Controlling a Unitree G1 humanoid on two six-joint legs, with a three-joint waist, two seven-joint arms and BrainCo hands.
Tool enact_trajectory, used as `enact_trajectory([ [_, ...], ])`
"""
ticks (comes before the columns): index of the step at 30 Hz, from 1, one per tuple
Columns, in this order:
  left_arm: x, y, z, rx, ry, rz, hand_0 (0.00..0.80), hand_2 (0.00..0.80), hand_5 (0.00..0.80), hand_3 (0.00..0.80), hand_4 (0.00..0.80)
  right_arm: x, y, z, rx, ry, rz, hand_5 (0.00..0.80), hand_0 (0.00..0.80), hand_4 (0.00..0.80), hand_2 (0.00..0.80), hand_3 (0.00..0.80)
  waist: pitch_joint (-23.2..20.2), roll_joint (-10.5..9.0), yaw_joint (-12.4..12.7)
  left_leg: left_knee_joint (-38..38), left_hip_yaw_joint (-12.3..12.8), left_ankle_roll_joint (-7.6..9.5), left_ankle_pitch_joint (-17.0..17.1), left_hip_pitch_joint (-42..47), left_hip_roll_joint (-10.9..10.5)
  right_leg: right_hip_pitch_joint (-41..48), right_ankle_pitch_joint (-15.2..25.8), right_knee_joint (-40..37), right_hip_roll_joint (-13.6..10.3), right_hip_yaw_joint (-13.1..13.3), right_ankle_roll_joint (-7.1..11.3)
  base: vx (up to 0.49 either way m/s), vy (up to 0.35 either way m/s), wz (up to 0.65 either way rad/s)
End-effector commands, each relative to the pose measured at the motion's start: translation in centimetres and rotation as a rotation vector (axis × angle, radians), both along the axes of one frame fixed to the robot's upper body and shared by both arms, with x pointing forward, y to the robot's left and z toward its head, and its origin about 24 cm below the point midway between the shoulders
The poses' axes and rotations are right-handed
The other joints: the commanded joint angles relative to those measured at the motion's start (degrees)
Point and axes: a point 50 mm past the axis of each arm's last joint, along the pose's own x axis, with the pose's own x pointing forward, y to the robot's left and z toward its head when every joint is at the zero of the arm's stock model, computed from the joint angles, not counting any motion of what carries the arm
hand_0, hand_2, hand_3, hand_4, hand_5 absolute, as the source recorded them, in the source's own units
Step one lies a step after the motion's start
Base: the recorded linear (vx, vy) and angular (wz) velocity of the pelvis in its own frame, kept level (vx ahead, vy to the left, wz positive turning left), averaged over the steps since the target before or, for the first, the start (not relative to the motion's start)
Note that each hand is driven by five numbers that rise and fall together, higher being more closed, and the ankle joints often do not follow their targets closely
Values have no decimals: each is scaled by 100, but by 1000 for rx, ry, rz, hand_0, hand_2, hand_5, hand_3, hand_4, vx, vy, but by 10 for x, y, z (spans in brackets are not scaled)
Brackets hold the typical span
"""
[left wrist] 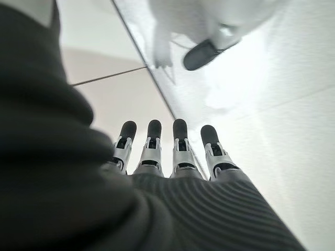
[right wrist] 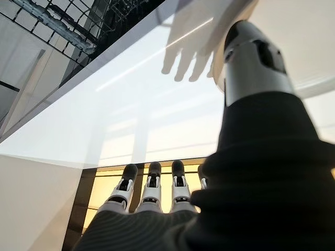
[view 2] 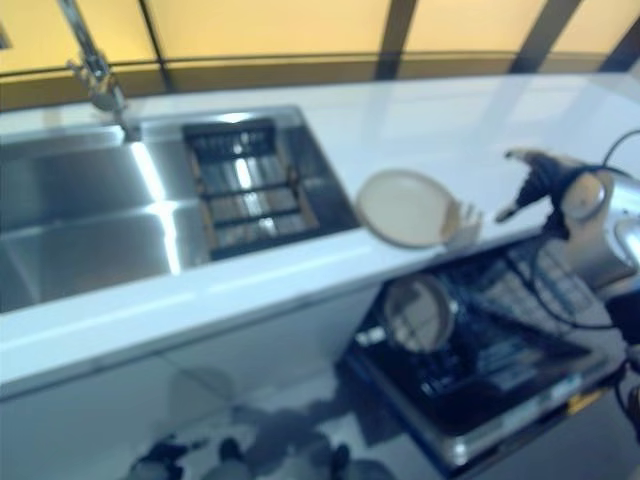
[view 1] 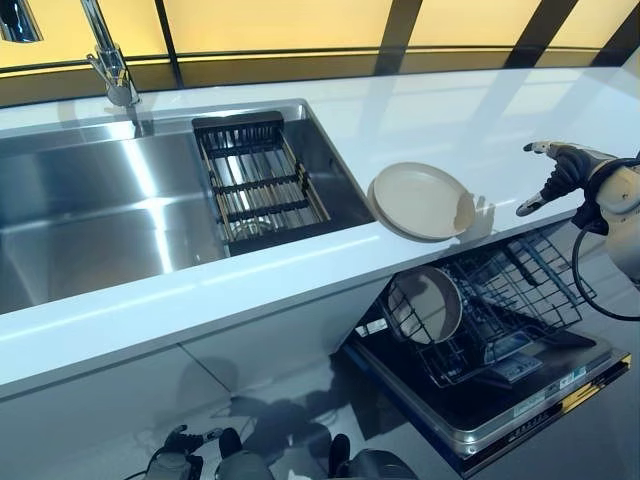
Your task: Take plates into dishwasher
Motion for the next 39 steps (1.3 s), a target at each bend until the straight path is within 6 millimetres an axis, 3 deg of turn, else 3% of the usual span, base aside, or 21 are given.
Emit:
enact_trajectory([
  [1,-5,5,0,37,19,-42,0,0,0,0,0,-2,12,16,-30,-68,27,0,0,0,0,0,-328,-140,127,189,-699,-95,18,-530,-103,364,-135,-107,-248,346,251,-160,39,-7],
  [3,-2,2,0,23,14,-45,0,0,0,0,0,1,21,23,-42,-69,72,0,0,0,0,0,-349,-194,102,765,-980,-42,-398,-452,-214,132,15,-94,-353,510,238,-165,132,-21],
  [6,6,-7,0,23,25,-97,0,0,0,0,0,4,26,19,-28,-61,112,0,0,0,0,0,-442,-38,-67,-211,-740,-43,-162,41,-199,-38,227,-232,-395,441,412,-91,165,-47],
  [9,12,-4,2,40,30,-109,0,0,0,0,0,-1,32,10,-29,-53,124,0,0,0,0,0,-458,-16,-100,-499,-936,-24,-85,114,-344,-127,321,-250,-408,463,523,-116,77,-5],
  [12,8,0,2,41,31,-89,0,0,0,0,0,-3,37,5,-47,-27,151,0,0,0,0,0,-476,-21,-124,-538,-894,14,-147,191,-392,-171,370,-248,-461,415,575,-60,57,2],
  [18,-3,1,-1,41,56,-102,0,0,0,0,0,-1,42,-8,-18,6,164,0,0,0,0,0,-534,-89,-26,-601,-894,84,-240,290,-427,-62,355,-337,-480,339,589,-11,8,0],
  [39,5,-1,0,37,47,-136,0,0,0,0,0,5,74,-16,5,65,263,0,0,0,0,0,-535,-252,123,-597,-883,164,-339,406,-429,104,304,-367,-464,286,607,-6,1,1],
])
